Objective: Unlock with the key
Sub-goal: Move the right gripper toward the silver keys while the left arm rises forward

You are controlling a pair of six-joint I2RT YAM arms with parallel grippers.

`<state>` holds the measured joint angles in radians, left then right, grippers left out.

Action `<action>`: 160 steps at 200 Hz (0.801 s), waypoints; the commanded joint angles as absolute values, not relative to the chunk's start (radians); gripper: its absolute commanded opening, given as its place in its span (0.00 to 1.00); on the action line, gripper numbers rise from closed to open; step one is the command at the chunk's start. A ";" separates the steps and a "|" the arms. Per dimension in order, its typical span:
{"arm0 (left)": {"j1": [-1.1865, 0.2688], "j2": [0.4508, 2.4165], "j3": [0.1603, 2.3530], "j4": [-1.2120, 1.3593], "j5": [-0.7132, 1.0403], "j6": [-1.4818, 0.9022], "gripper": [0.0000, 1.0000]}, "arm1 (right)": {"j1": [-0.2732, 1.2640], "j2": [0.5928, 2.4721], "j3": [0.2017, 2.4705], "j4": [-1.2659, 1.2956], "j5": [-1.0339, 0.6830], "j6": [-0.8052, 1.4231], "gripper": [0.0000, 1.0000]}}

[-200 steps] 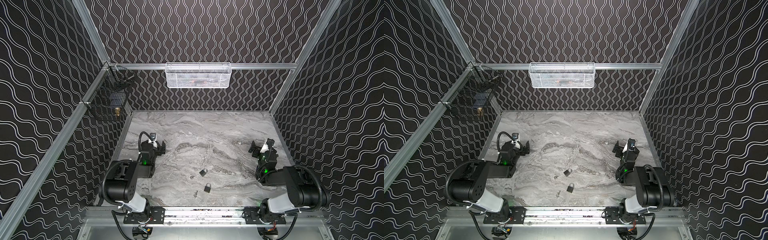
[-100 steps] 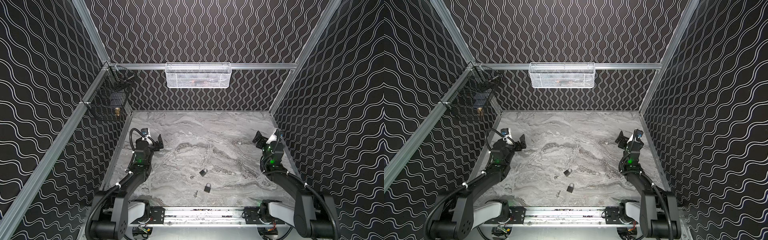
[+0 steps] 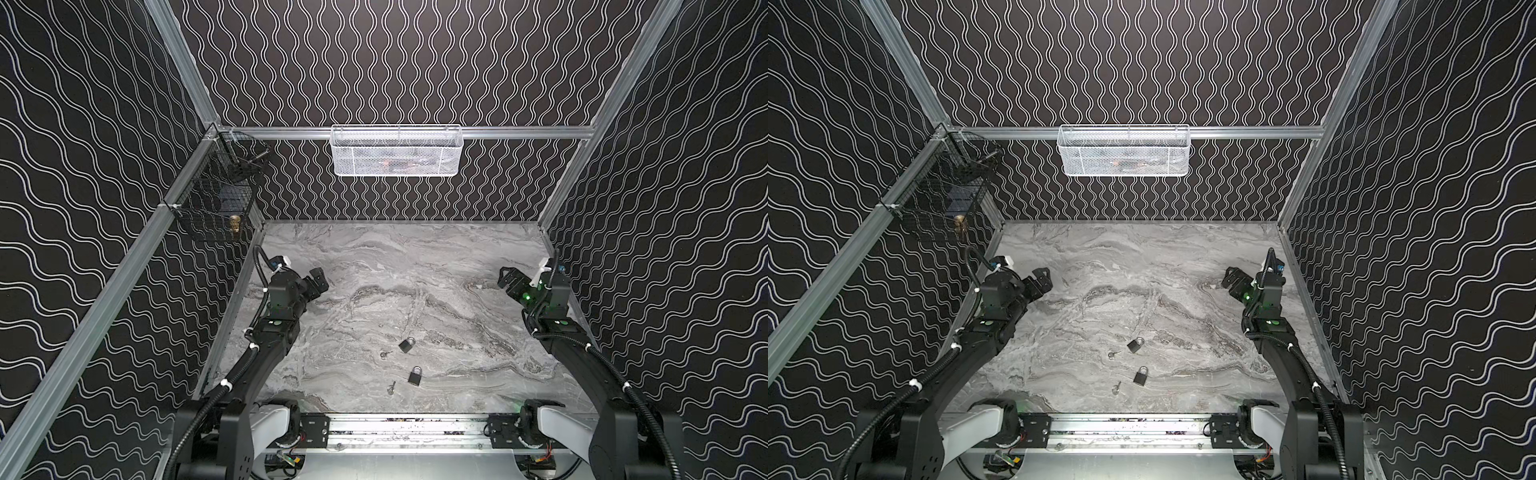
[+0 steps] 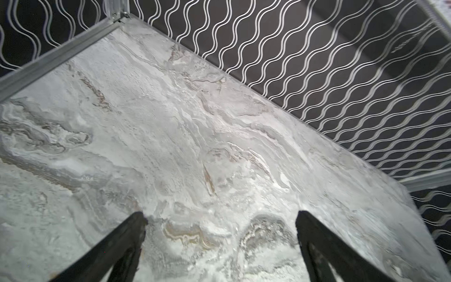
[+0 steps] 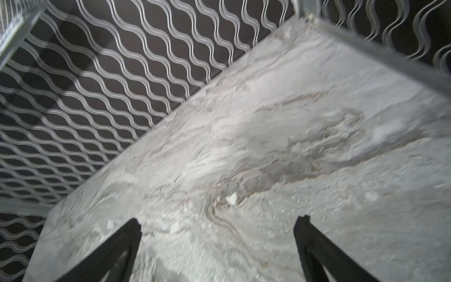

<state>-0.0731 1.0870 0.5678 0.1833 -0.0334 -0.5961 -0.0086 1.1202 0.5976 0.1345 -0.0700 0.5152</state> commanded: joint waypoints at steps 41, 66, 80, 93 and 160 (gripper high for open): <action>-0.111 1.000 0.566 -0.002 0.104 -0.628 0.99 | 0.279 1.164 0.717 -0.135 -0.090 0.481 0.99; -0.196 0.949 0.563 -0.070 0.099 -0.615 0.99 | 0.409 1.182 0.738 -0.211 -0.089 0.483 0.99; -0.242 0.927 0.579 -0.142 0.080 -0.612 0.99 | 0.493 1.194 0.756 -0.253 -0.093 0.476 0.97; -0.286 0.905 0.583 -0.181 0.076 -0.606 0.99 | 0.576 1.208 0.785 -0.311 -0.063 0.479 0.97; -0.498 0.855 0.614 -0.367 0.026 -0.666 0.99 | 0.974 1.313 0.878 -0.480 0.062 0.574 0.80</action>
